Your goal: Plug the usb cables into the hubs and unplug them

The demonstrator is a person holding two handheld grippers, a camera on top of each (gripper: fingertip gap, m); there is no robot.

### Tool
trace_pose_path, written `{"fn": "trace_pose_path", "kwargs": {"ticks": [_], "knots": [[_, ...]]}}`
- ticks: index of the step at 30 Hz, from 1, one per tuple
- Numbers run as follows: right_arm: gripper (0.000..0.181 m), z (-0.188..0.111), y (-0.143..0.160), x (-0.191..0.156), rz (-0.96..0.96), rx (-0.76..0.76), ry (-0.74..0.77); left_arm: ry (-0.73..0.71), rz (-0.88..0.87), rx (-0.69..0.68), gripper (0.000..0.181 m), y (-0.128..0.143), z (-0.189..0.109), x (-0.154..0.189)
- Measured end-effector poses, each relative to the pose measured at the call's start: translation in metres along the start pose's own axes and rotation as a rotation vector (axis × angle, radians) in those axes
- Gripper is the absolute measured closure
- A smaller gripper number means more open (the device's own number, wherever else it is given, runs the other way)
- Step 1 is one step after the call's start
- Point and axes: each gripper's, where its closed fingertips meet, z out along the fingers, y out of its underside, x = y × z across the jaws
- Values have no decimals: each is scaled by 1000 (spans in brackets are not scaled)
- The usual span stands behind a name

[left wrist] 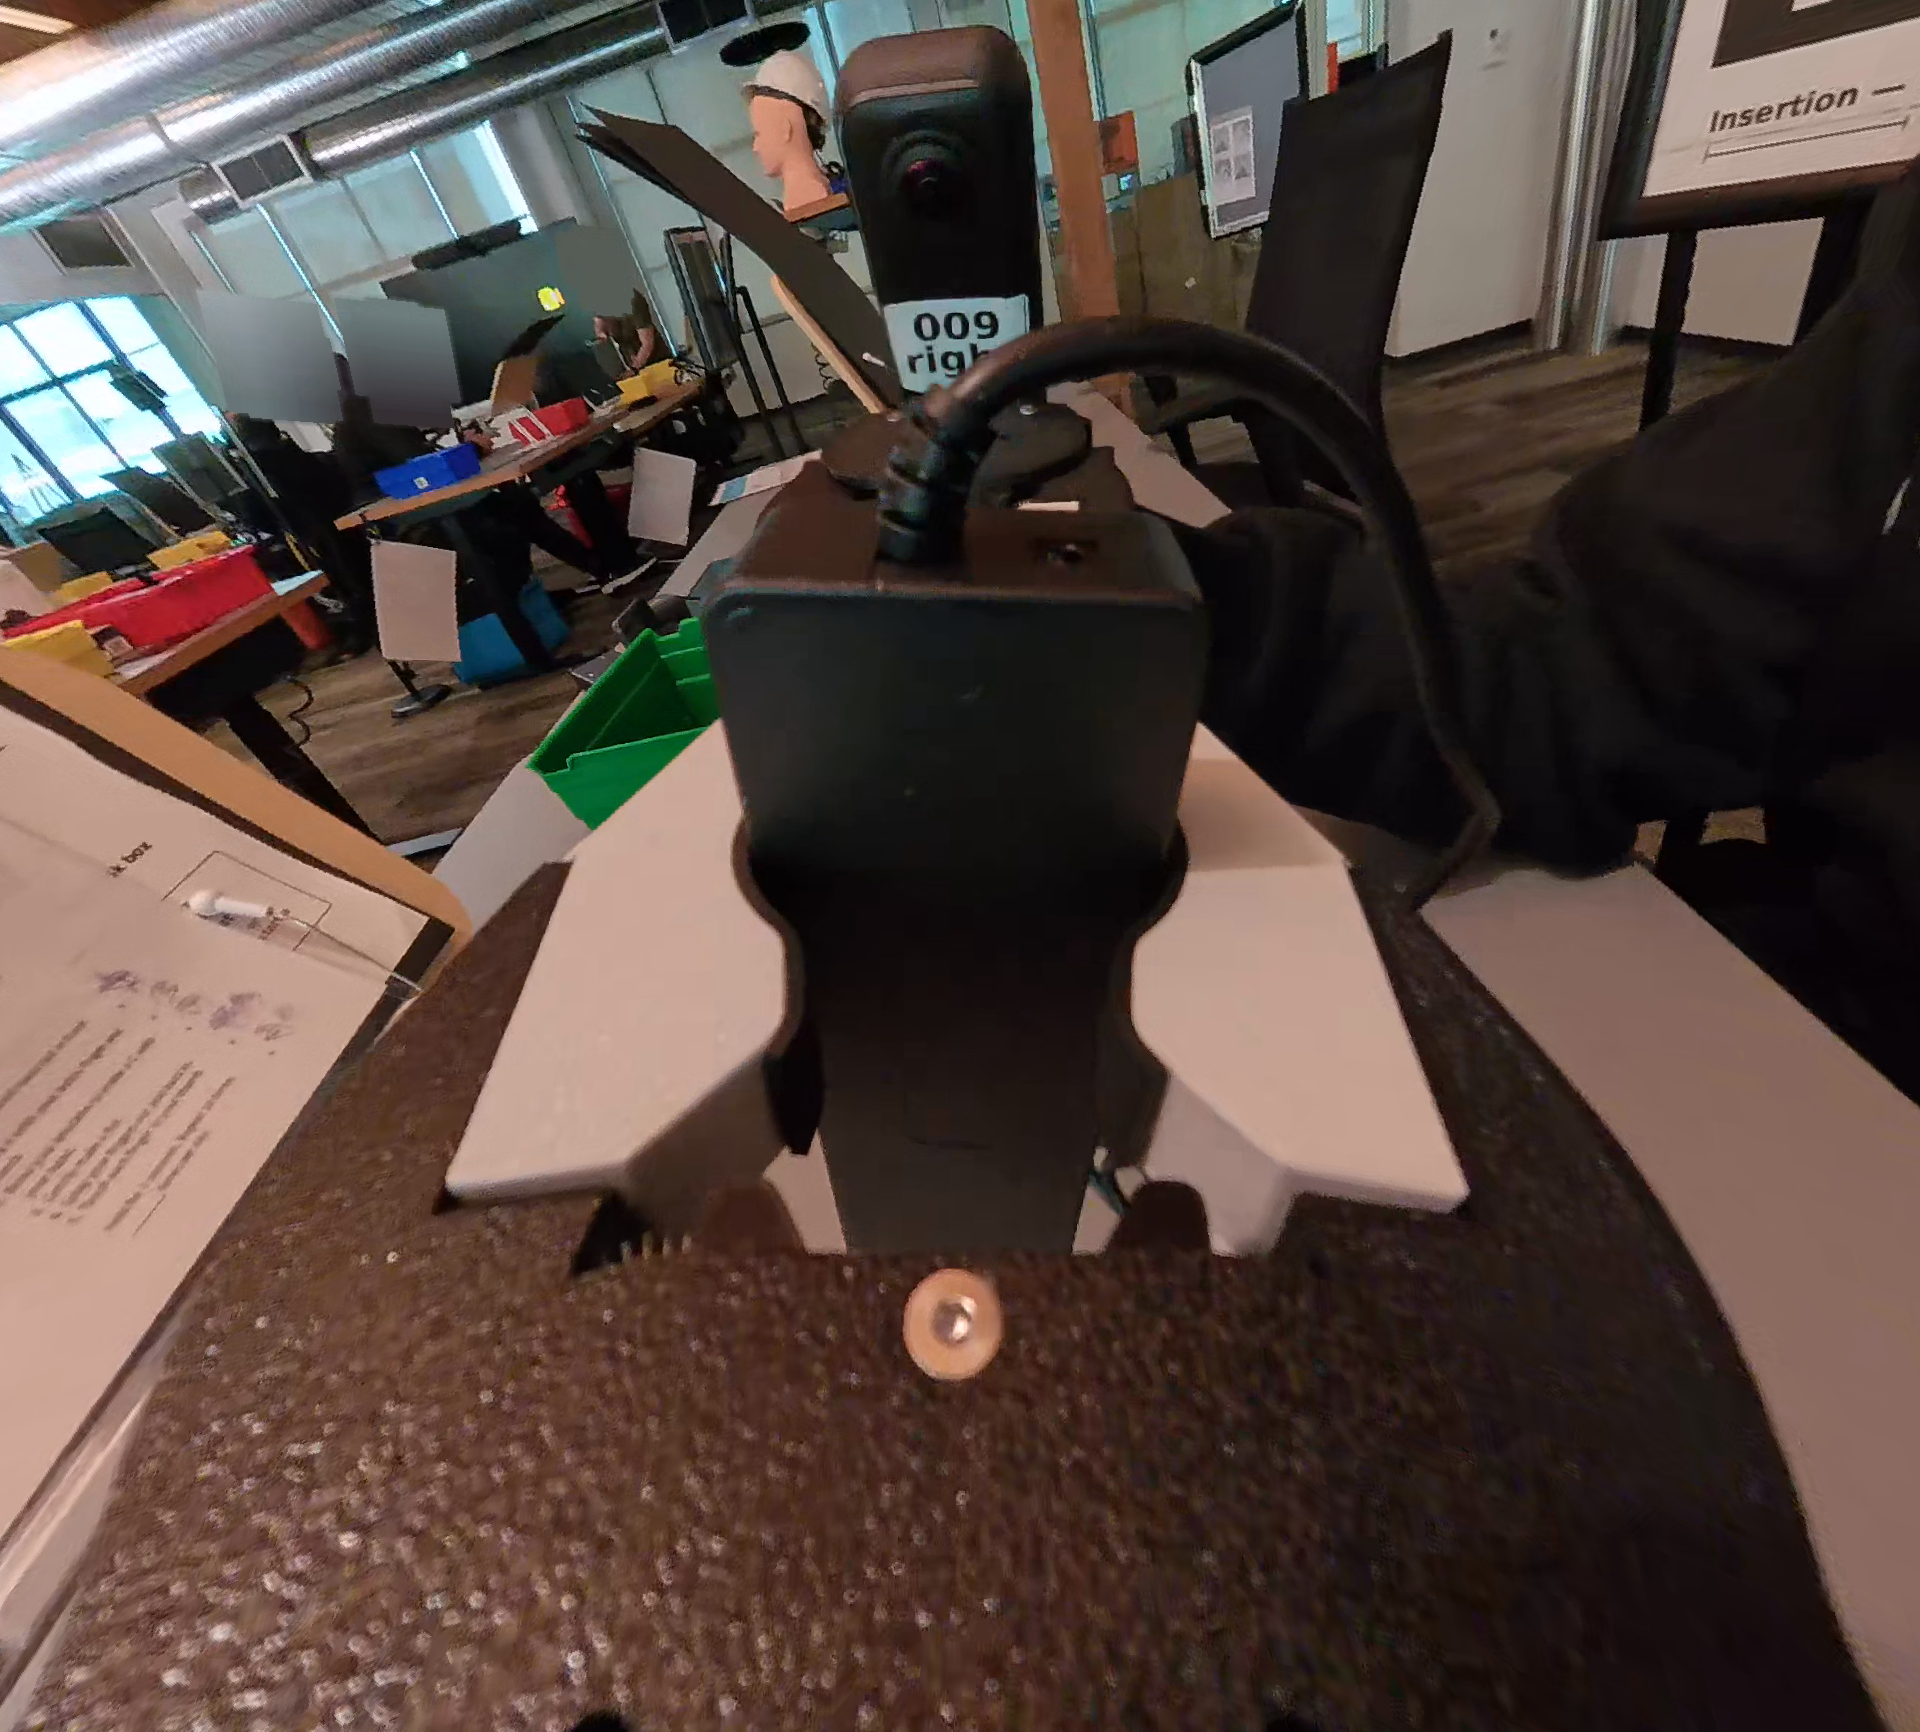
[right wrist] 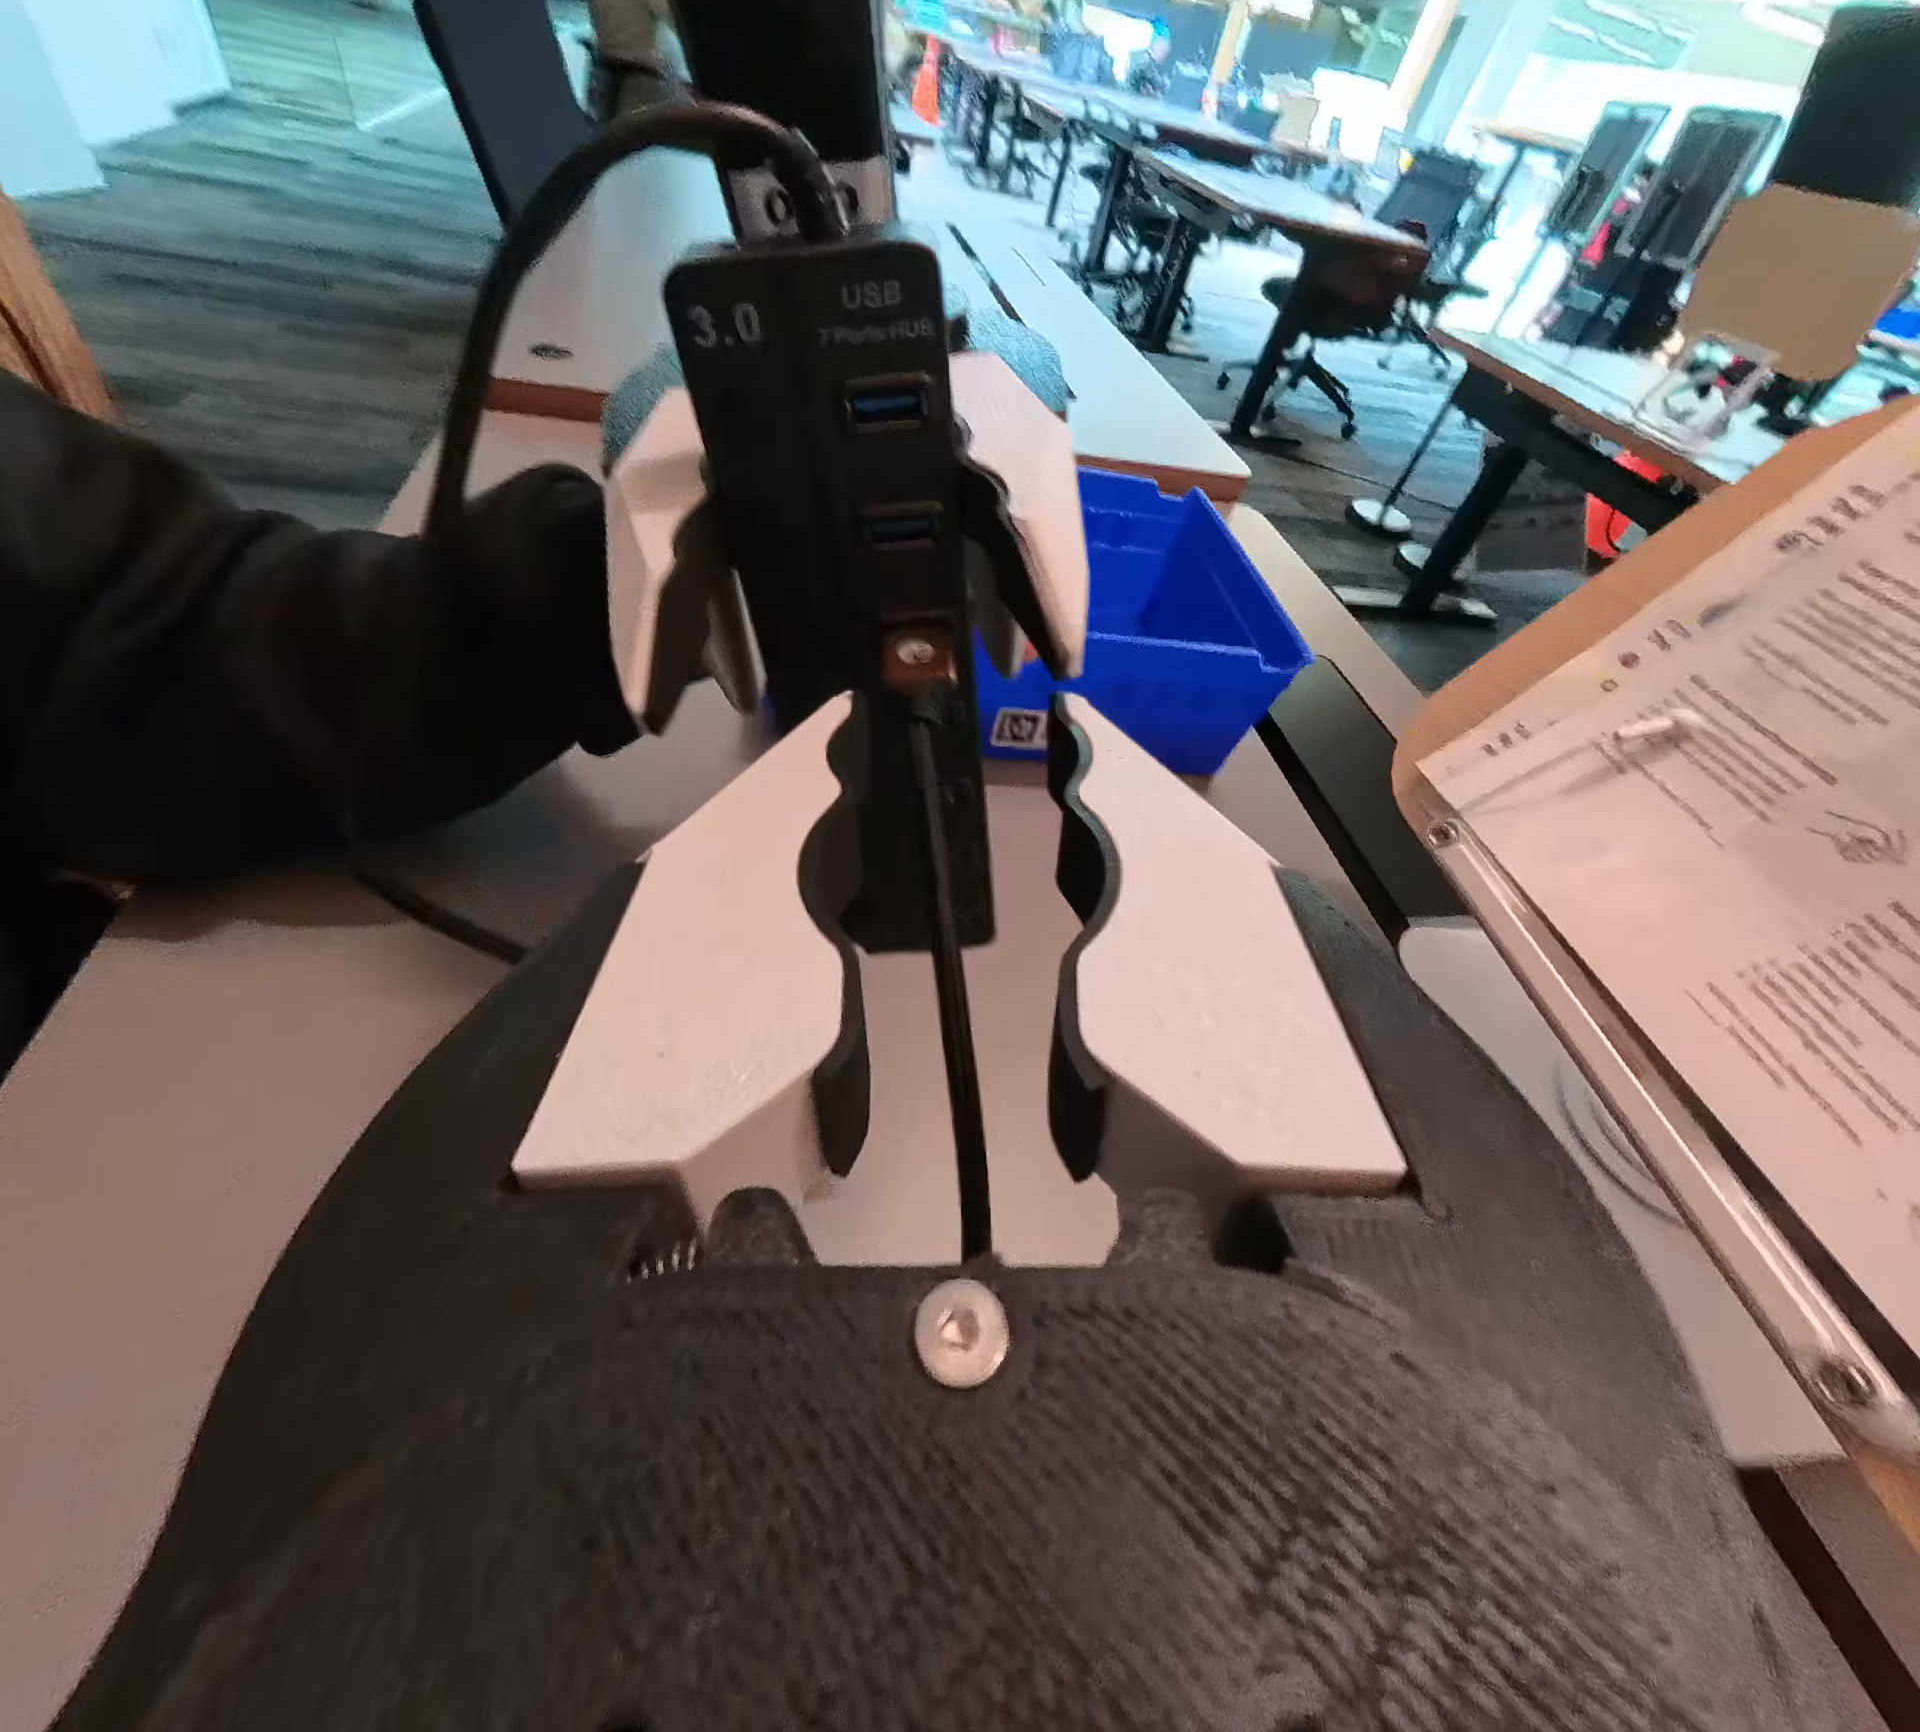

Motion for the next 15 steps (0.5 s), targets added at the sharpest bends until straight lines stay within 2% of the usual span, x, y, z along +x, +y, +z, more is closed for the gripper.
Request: {"fn": "trace_pose_path", "kwargs": {"ticks": [5,8,15], "knots": [[157,10,-3,1,65,95,-49,-9,-18,78,120,2,-4,-8],[155,16,7,8,102,80,-24,-29,-10,81,120,5,-4,-12],[167,25,9,6,153,96,-43,-44,-38,81,120,9,-5,-16]]}}
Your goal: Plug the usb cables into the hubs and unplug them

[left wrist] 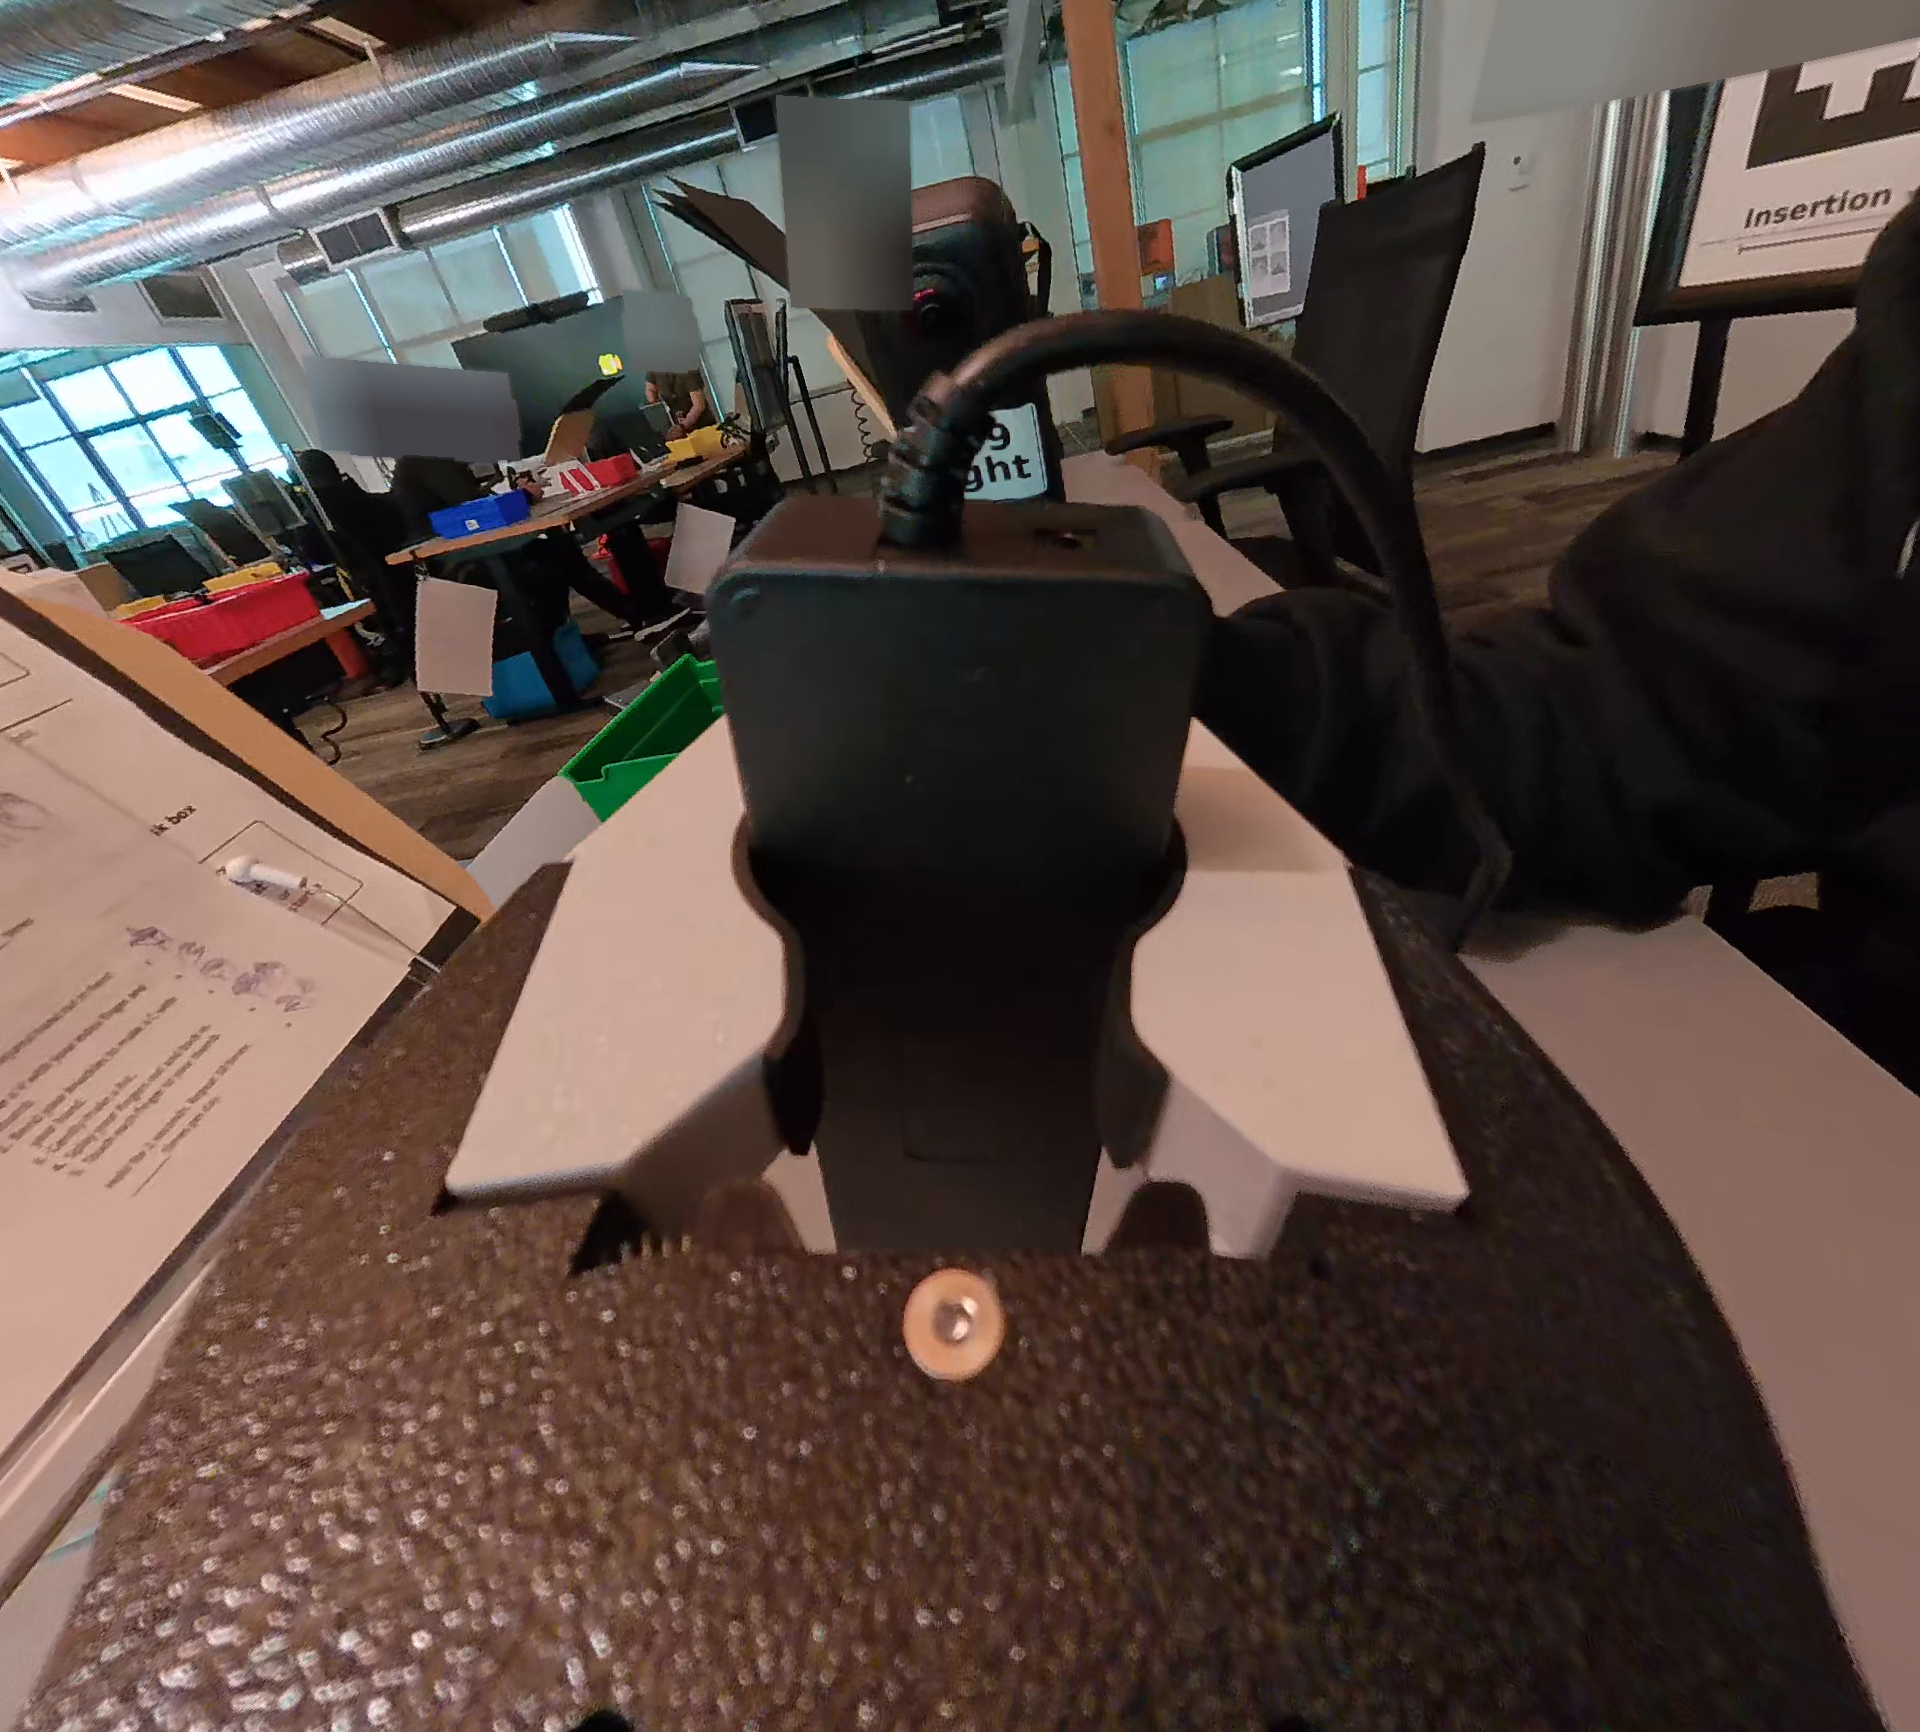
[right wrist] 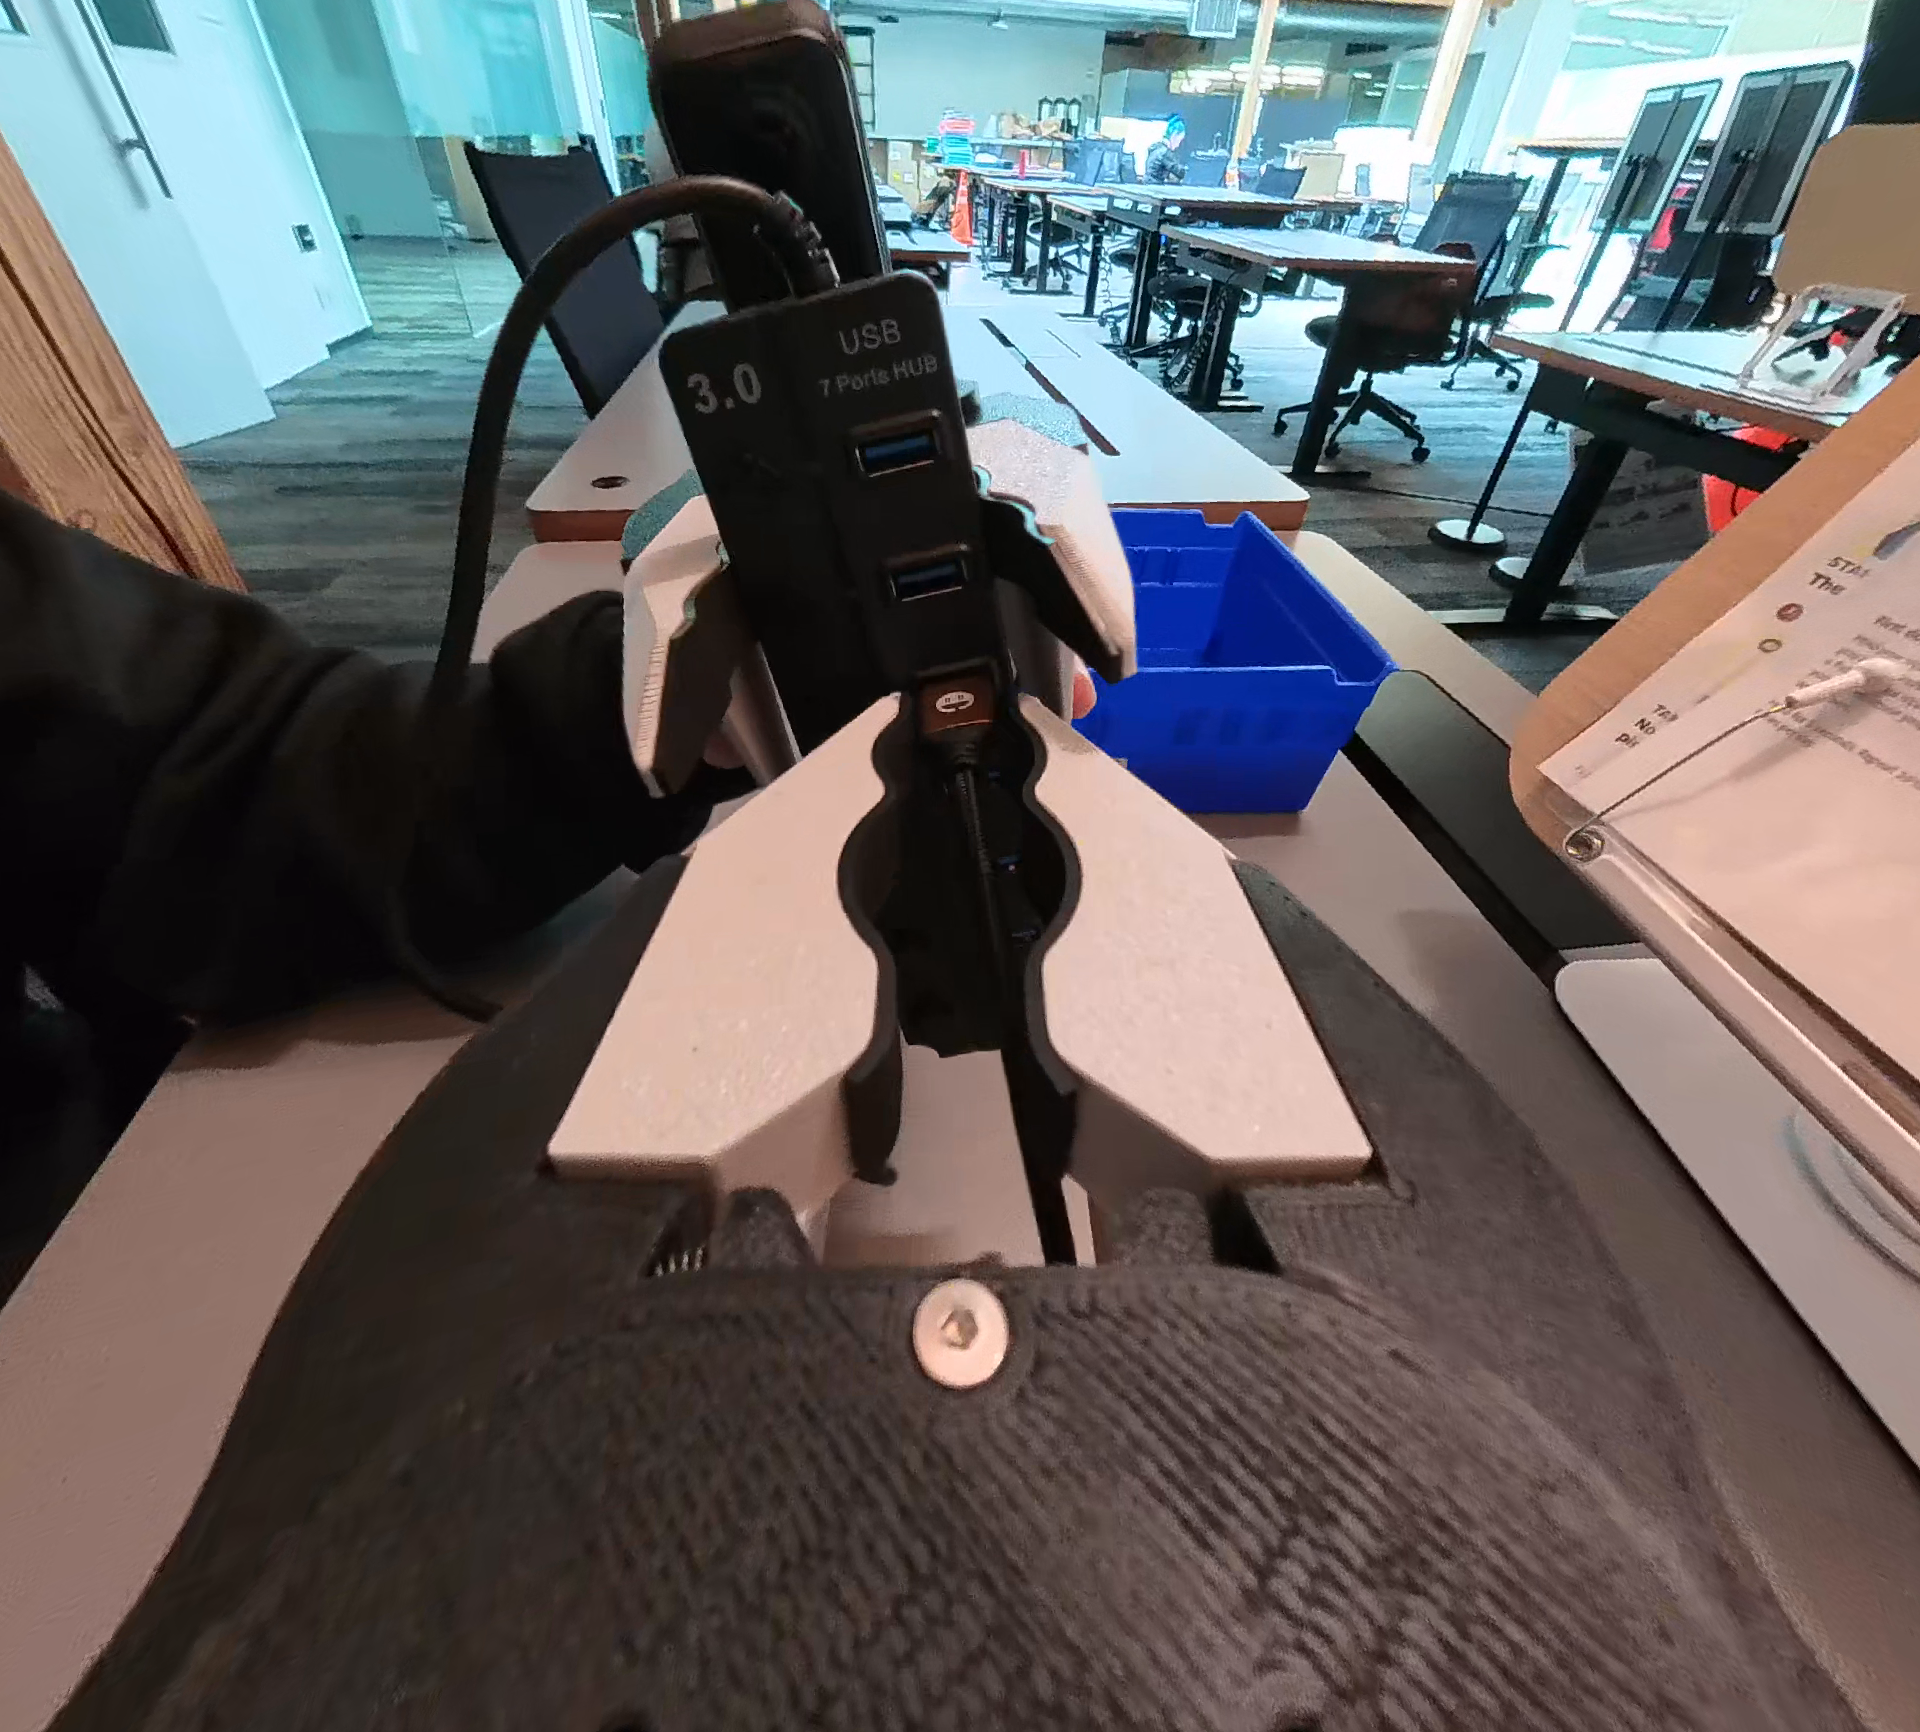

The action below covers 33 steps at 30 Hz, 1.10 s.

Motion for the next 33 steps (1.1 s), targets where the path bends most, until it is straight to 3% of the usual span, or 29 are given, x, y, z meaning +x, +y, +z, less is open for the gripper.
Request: {"fn": "trace_pose_path", "kwargs": {"ticks": [15,27,33], "knots": [[167,12,21,19,192,56,15,-46,-128,6,120,24,-8,-20],[167,-9,17,17,91,-74,40,-42,-95,-26,120,23,7,-15],[167,-8,12,13,62,-51,33,-47,-38,-10,120,17,5,-11]]}}
